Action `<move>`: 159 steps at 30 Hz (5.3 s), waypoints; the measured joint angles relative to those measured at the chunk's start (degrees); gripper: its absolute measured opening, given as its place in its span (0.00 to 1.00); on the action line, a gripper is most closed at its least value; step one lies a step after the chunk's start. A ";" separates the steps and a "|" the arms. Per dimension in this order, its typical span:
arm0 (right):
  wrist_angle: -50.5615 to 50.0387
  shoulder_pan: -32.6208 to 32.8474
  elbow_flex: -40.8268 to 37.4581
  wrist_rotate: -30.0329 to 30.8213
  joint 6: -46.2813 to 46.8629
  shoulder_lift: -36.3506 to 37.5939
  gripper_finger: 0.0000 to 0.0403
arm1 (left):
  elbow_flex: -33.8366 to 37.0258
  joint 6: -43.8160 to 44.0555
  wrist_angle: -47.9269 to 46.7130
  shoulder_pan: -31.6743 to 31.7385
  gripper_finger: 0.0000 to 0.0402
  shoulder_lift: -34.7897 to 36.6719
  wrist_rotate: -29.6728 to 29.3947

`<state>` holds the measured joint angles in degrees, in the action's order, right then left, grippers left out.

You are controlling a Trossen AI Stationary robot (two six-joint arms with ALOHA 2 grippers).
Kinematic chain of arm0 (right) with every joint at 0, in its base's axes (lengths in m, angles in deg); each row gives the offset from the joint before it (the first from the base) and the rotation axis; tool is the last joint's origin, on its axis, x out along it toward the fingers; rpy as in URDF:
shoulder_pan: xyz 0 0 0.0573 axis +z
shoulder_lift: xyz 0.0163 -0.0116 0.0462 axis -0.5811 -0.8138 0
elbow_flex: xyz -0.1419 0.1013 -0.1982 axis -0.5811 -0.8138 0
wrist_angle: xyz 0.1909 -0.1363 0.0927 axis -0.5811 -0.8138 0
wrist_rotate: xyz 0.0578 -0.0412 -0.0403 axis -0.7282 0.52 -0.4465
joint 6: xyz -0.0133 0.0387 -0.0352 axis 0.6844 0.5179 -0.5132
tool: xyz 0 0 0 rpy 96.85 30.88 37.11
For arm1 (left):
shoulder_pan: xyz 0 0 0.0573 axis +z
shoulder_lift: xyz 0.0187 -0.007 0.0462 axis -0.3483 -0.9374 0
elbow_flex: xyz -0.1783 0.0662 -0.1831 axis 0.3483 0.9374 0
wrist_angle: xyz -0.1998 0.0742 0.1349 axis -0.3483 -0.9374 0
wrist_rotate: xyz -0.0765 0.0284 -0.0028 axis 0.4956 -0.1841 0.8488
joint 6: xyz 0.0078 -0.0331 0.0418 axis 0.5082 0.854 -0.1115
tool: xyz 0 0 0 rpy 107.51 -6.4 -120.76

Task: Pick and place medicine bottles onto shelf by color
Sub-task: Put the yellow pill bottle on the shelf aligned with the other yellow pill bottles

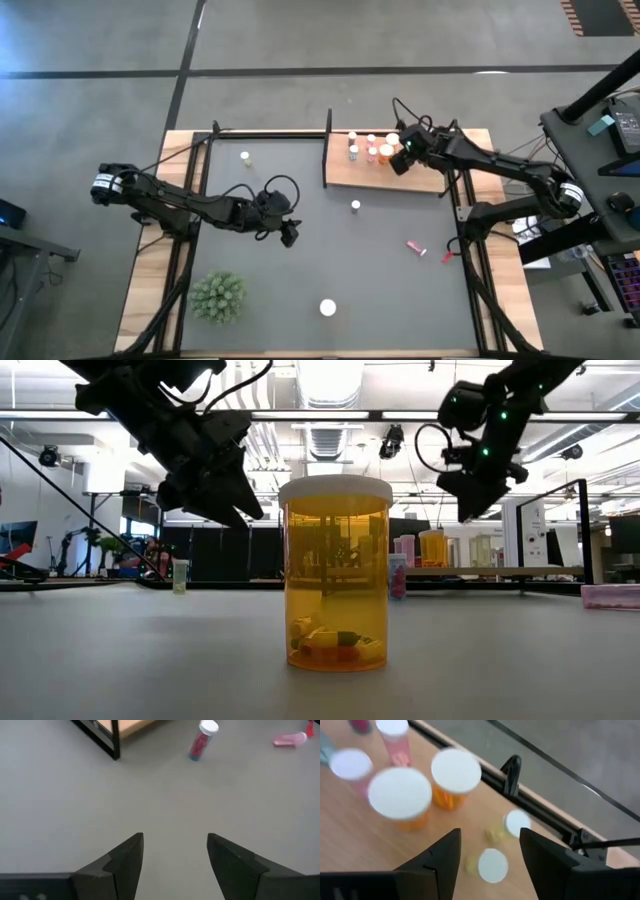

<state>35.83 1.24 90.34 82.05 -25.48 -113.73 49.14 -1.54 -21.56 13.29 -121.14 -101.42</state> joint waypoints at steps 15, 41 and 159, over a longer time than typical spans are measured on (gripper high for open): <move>-1.75 5.90 11.61 -0.26 -4.40 0.02 0.48 | -1.39 0.00 -5.73 7.30 0.51 4.69 -18.23; -1.59 6.91 14.77 -0.46 -7.40 0.02 0.47 | 0.59 0.57 -12.71 45.40 0.51 6.06 -4.79; 10.76 32.54 6.36 -10.49 -4.46 0.04 0.47 | -18.32 -22.31 14.44 4.98 0.26 -30.41 5.17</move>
<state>46.59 33.79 96.70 71.56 -29.94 -113.68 30.82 -23.85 -7.12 18.27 -151.55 -96.25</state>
